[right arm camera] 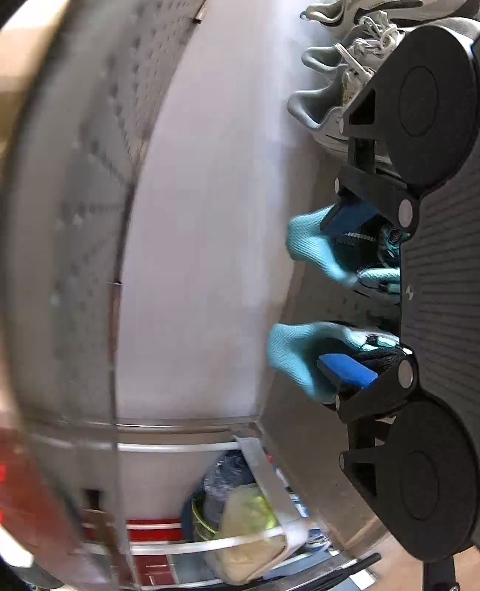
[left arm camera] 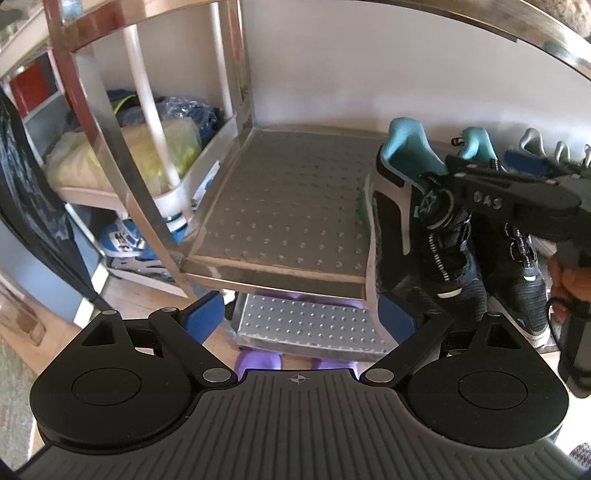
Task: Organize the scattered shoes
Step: 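Open the right gripper and release the black-teal pair on the shelf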
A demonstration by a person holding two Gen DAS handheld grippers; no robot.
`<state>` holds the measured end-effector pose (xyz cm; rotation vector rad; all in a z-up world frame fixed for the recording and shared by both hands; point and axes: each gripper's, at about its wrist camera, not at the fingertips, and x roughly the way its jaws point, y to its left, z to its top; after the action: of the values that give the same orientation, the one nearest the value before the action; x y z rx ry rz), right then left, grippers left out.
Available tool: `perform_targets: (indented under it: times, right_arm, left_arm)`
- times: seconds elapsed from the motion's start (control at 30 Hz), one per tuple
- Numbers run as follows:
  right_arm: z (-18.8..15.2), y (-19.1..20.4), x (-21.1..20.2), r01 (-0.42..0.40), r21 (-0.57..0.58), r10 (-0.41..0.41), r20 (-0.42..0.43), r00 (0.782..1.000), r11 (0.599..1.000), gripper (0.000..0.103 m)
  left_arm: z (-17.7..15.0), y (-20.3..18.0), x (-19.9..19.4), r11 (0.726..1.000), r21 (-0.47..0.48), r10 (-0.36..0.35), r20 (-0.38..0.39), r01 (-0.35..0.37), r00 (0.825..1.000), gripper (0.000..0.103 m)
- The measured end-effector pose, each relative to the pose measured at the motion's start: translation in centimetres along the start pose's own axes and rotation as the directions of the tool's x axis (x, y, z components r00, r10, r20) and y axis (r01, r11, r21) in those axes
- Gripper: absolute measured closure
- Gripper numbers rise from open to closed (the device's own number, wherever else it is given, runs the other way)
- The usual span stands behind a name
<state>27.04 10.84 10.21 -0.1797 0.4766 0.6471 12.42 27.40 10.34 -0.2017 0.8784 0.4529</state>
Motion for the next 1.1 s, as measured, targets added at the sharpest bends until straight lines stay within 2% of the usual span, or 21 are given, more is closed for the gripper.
perform_targets:
  times: [0.03, 0.1, 0.17, 0.23, 0.33, 0.43, 0.47, 0.57, 0.63, 0.77, 0.83, 0.93, 1.03, 1.1]
  right_arm:
    - [-0.4, -0.6, -0.2, -0.040, 0.085, 0.042, -0.024, 0.999, 0.996, 0.044]
    - [-1.4, -0.6, -1.8, -0.039, 0.108, 0.037, 0.023, 0.999, 0.993, 0.043]
    - [-3.1, -0.4, -4.7, -0.077, 0.111, 0.070, 0.068, 0.995, 0.991, 0.031]
    - [-4.3, -0.4, -6.4, -0.094, 0.112, 0.088, 0.057, 0.995, 0.989, 0.026]
    - [-5.9, -0.9, -8.6, -0.081, 0.074, 0.083, -0.015, 0.996, 0.994, 0.023]
    - [-5.8, -2.9, -9.3, -0.110, 0.069, 0.118, -0.118, 0.986, 0.991, 0.021]
    - [-5.6, -3.5, -9.2, -0.114, 0.069, 0.122, -0.137, 0.983, 0.991, 0.018]
    - [-5.7, -5.8, -8.2, -0.114, 0.103, 0.131, -0.186, 0.974, 0.988, 0.017]
    - [-6.2, -7.6, -6.5, -0.090, 0.173, 0.126, -0.214, 0.969, 0.981, 0.016]
    - [-7.5, -8.6, -3.5, -0.093, 0.285, 0.173, -0.269, 0.947, 0.954, 0.017]
    - [-7.7, -9.5, -2.5, -0.115, 0.375, 0.229, -0.276, 0.933, 0.920, 0.017]
    - [-8.2, -10.0, -2.4, -0.110, 0.464, 0.267, -0.288, 0.920, 0.879, 0.016]
    - [-8.1, -9.7, -2.8, -0.081, 0.481, 0.244, -0.288, 0.926, 0.873, 0.019]
    - [-8.3, -9.8, -3.0, -0.041, 0.536, 0.225, -0.283, 0.932, 0.843, 0.021]
  left_arm:
    - [0.0, 0.0, 0.0, 1.000, 0.003, 0.000, 0.001, 0.000, 1.000, 0.009]
    - [0.0, 0.1, 0.1, 1.000, 0.004, 0.004, -0.001, -0.004, 1.000, 0.009]
    - [0.0, 0.4, 0.2, 1.000, -0.003, 0.009, -0.003, -0.009, 1.000, 0.009]
    - [-0.1, 0.4, 0.5, 1.000, -0.001, 0.023, -0.011, -0.023, 1.000, 0.009]
    - [-0.5, -0.1, 1.4, 0.999, 0.031, 0.008, -0.070, -0.006, 0.998, 0.010]
    - [-1.1, -0.4, 2.1, 0.994, -0.011, -0.109, -0.132, 0.108, 0.985, 0.010]
    - [-1.2, -0.5, 2.3, 0.990, -0.027, -0.140, -0.141, 0.137, 0.980, 0.009]
    - [-1.5, -1.5, 3.4, 0.986, -0.061, -0.164, -0.162, 0.156, 0.973, 0.008]
    - [-1.7, -2.1, 3.9, 0.986, -0.076, -0.162, -0.162, 0.151, 0.973, 0.006]
    - [-1.2, -3.6, 4.3, 0.982, -0.089, -0.178, -0.122, 0.168, 0.976, 0.006]
    - [-1.2, -4.0, 4.4, 0.982, -0.098, -0.173, -0.111, 0.163, 0.979, 0.006]
    - [-1.1, -4.7, 4.6, 0.980, -0.089, -0.186, -0.093, 0.178, 0.978, 0.006]
    - [-0.8, -5.1, 5.2, 0.972, -0.098, -0.224, -0.090, 0.215, 0.970, 0.008]
    - [-0.1, -5.6, 5.7, 0.963, -0.093, -0.260, -0.085, 0.252, 0.962, 0.008]
